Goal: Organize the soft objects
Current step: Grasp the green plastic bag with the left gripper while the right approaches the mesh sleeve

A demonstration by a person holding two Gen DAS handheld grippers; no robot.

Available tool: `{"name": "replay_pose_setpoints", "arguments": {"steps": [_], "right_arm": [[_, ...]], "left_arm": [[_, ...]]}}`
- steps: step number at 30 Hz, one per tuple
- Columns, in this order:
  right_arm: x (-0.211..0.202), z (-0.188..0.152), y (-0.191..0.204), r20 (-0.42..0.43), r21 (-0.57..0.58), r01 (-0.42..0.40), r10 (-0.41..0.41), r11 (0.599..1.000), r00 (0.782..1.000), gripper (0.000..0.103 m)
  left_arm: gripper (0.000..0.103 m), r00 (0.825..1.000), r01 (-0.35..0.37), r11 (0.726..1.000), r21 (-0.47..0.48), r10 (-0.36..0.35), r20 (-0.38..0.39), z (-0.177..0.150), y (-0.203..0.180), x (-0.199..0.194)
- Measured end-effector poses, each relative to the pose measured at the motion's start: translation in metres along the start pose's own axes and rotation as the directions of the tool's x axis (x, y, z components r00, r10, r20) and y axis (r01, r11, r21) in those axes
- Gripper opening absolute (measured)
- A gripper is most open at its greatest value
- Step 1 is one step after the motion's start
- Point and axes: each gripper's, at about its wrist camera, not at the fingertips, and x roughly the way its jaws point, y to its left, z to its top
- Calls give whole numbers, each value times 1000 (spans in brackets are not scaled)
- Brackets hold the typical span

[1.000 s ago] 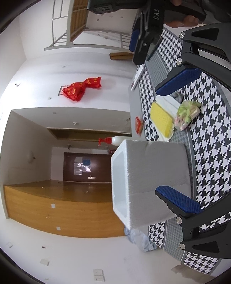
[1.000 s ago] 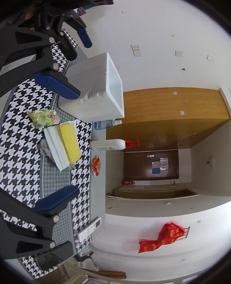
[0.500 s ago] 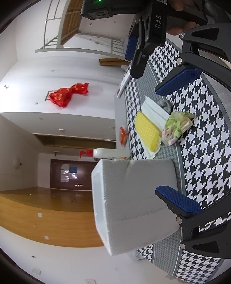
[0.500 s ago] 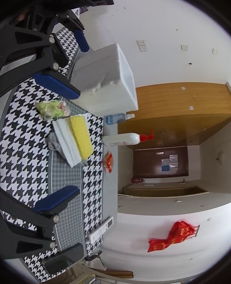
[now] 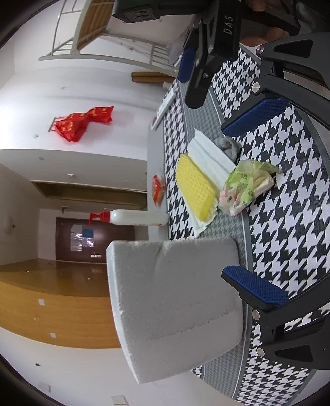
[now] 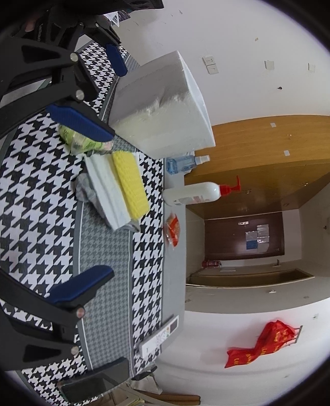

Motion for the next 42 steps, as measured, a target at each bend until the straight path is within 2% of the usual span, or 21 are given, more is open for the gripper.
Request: {"name": "replay_pose_setpoints", "arguments": {"steps": [5,11,19,26,31,35,37,39,42], "right_arm": [[3,0,-14,-15,16,2,-2,1000,1000,99],[11,-3,-21,-49,28,-9,11,1000,999,99],[19,-2,-18,-63,10,-31,32,999,998,99],[23,-1,-19,-73,16,-40,41,999,996,99],[27,0,-16,-84,9,-46,47,999,995,99],[31,0,-14,-95,9,-53,53,999,994,99],[32,-1,-14,-102,6,-53,53,999,993,99],[34,-2,-14,-111,7,-54,55,999,992,99],[37,-2,-12,-121,0,-55,55,998,991,99]], "left_arm": [[102,999,-32,999,-19,31,-38,-3,-5,14],[100,996,-25,999,-23,23,-84,-3,-12,30],[77,987,-26,1000,-14,24,-157,-3,-15,50],[71,981,-35,999,-14,31,-192,-2,-17,60],[63,976,-21,1000,-14,17,-217,-3,-17,66],[61,973,-14,1000,-17,10,-233,-5,-18,68],[53,972,-6,1000,-22,0,-237,-5,-17,70],[51,969,1,1000,-24,-7,-247,-5,-18,72],[42,971,9,1000,-30,-16,-238,-4,-17,71]]}}
